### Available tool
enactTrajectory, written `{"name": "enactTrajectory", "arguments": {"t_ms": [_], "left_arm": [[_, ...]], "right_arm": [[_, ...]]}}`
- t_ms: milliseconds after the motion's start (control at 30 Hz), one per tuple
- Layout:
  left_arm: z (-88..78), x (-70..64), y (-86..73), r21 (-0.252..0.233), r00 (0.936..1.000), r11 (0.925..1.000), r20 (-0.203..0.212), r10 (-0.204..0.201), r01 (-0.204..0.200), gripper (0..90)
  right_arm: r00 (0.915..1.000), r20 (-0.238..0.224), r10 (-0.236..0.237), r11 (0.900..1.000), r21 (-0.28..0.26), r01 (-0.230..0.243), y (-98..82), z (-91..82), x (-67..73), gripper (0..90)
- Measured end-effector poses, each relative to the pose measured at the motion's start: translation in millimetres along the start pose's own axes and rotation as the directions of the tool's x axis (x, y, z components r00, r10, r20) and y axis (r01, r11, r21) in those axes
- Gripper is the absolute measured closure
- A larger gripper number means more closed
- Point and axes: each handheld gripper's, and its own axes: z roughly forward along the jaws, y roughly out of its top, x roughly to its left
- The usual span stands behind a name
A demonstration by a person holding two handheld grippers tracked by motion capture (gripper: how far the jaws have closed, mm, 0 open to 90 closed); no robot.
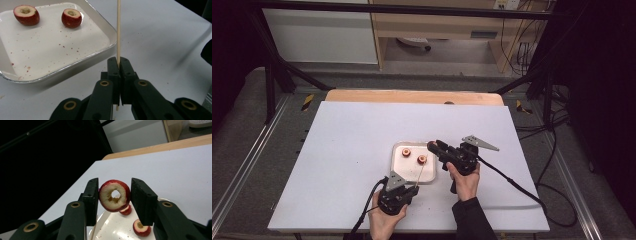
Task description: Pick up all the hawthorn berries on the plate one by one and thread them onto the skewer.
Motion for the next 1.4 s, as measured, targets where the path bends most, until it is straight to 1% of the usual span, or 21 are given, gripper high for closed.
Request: {"name": "enactTrajectory", "arguments": {"t_ms": [33,67,100,167,233,300,333,467,567,800,967,1100,1167,1300,1367,1400], "left_arm": [[0.4,-0.5,0.3,-0.006,1.0000,1.0000,0.004,-0.005,0.005,88.5],[0.7,-1.1,0.5,-0.011,1.0000,0.9999,0.004,-0.009,0.009,88.5],[1.2,-1.8,0.8,-0.013,0.9999,0.9999,0.005,-0.010,0.010,88.5],[2.4,-3.1,1.2,-0.019,0.9998,0.9997,0.009,-0.016,0.016,88.5],[3.3,-4.1,1.4,-0.022,0.9998,0.9996,0.011,-0.019,0.019,88.5],[3.8,-4.8,1.8,-0.029,0.9997,0.9993,0.012,-0.022,0.023,88.5],[3.8,-5.2,2.4,-0.035,0.9995,0.9990,0.014,-0.028,0.029,88.4],[4.2,-5.7,3.2,-0.033,0.9994,0.9990,0.017,-0.030,0.030,88.4],[5.2,-5.7,3.4,-0.028,0.9993,0.9990,0.021,-0.033,0.033,88.5],[5.0,-4.6,3.5,-0.028,0.9991,0.9989,0.020,-0.038,0.038,88.4],[5.2,-4.0,3.6,-0.028,0.9989,0.9987,0.019,-0.042,0.042,88.5],[5.6,-3.6,3.2,-0.028,0.9984,0.9983,0.023,-0.051,0.052,88.5],[6.1,-3.7,3.0,-0.027,0.9980,0.9980,0.027,-0.056,0.057,88.5],[5.6,-3.1,3.0,-0.025,0.9962,0.9969,0.047,-0.073,0.074,88.5],[4.8,-2.1,3.3,-0.030,0.9963,0.9969,0.048,-0.071,0.073,88.5],[4.4,-2.5,3.2,-0.029,0.9951,0.9962,0.057,-0.080,0.082,88.5]], "right_arm": [[0.9998,-0.004,0.018,1.000,-0.017,-0.019,-0.4,-0.9,0.3,59.6],[0.9998,-0.004,0.018,1.000,-0.017,-0.019,-0.4,-0.9,0.3,59.6],[0.9994,-0.011,0.032,0.999,-0.031,-0.032,-1.1,-1.3,0.5,59.6],[0.9993,-0.014,0.035,0.999,-0.035,-0.035,-1.6,-1.6,0.5,59.6],[0.9983,-0.019,0.056,0.997,-0.051,-0.057,-2.4,-2.0,2.1,59.7],[0.9984,-0.020,0.053,0.997,-0.054,-0.054,-2.9,-2.1,2.0,59.6],[0.9979,-0.023,0.061,0.996,-0.060,-0.062,-3.3,-2.3,3.0,59.7],[0.9978,-0.026,0.060,0.996,-0.068,-0.062,-4.2,-1.7,3.1,59.7],[0.9970,-0.037,0.068,0.995,-0.072,-0.070,-5.0,-1.3,4.1,59.7],[0.9963,-0.053,0.068,0.995,-0.070,-0.072,-5.9,-2.3,5.3,59.7],[0.9968,-0.054,0.058,0.996,-0.070,-0.062,-7.0,-1.8,5.1,59.7],[0.9963,-0.060,0.062,0.996,-0.063,-0.065,-7.4,-1.8,5.6,59.7],[0.9964,-0.059,0.060,0.996,-0.064,-0.064,-7.6,-1.9,5.8,59.7],[0.9976,-0.055,0.041,0.997,-0.060,-0.044,-7.6,-2.4,5.4,59.7],[0.9980,-0.057,0.027,0.998,-0.062,-0.031,-7.2,-2.7,4.8,59.7],[0.9978,-0.060,0.030,0.998,-0.061,-0.033,-6.9,-3.0,4.9,59.7]]}}
